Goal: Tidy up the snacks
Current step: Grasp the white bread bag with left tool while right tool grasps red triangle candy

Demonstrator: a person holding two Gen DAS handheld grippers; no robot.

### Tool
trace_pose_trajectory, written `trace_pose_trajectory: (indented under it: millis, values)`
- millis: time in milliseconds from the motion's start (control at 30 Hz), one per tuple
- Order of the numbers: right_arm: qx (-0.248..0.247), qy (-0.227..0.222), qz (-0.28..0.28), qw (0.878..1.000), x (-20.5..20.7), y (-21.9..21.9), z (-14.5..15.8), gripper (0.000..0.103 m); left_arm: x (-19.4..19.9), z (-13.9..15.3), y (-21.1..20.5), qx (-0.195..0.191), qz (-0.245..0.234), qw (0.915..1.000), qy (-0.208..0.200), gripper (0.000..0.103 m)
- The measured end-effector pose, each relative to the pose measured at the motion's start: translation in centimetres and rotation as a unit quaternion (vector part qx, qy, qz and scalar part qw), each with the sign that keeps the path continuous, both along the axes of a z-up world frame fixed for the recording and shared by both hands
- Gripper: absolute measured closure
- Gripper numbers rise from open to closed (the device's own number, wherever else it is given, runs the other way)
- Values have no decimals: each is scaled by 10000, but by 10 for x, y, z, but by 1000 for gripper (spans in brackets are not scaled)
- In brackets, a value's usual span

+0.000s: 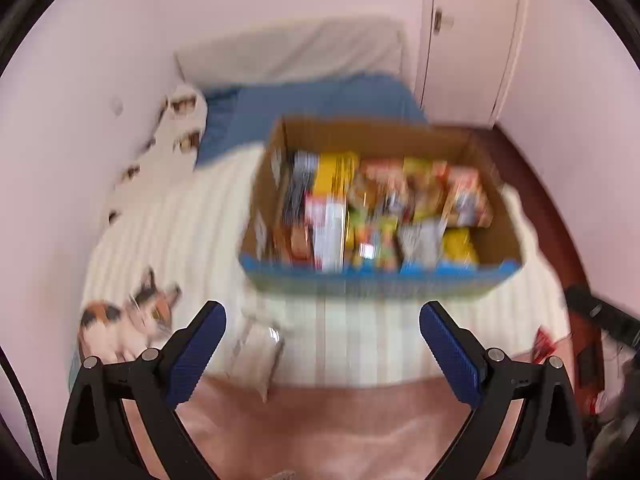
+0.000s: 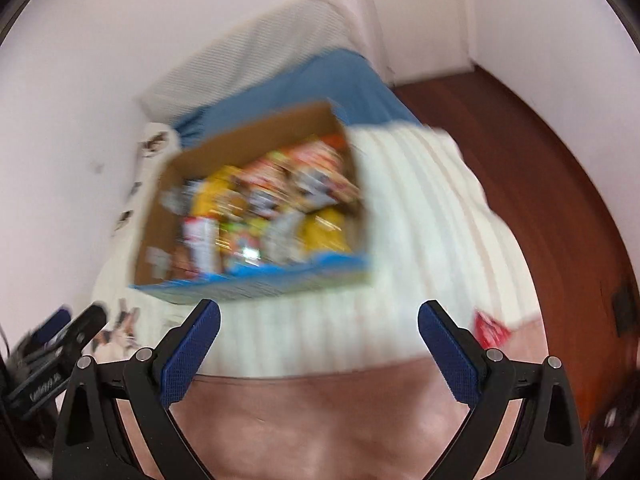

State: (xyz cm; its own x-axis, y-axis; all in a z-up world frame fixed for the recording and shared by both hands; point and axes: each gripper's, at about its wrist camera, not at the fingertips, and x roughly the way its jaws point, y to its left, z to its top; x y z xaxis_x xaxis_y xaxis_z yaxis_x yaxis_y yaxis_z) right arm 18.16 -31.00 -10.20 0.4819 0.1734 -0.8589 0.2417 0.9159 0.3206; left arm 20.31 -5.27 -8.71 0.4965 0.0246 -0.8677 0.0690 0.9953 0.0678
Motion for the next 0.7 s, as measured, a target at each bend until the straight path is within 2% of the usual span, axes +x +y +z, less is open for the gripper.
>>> trace_pose_trajectory:
  millis: [167,333,433,500,533,567,633,700]
  values:
    - [275,972,-937,9905,-12,-79,-86,2,5,-92,-10,-28,233,9925,1203,4]
    - [557,1560,-1386,9764,-10,-128,-152,2,4,-147,-17,-124,412,9828,1796,4]
    - [519,1826,-1444,9711,-6,-140,-181,3,4,-159,-17,-113,495,9803,1911,4]
    - [506,1997,-1445,9678,-6,-140,-196,15,4,-160,-15,-130,529,9799,1918,4]
    - [500,2065,-1406,9670,-7,-138,-201,26,4,-160,-13,-132,540,9798,1921,4]
    - [434,2100,-1304,9680,-6,-133,-204,32,3,-158,-11,-130,545,9800,1908,4]
    - [328,2058,-1040,9725,-7,-120,-203,39,4,-154,-5,-121,524,9812,1855,4]
    - [273,2054,-632,9762,-8,-95,-201,40,5,-145,5,-180,473,9837,1724,4]
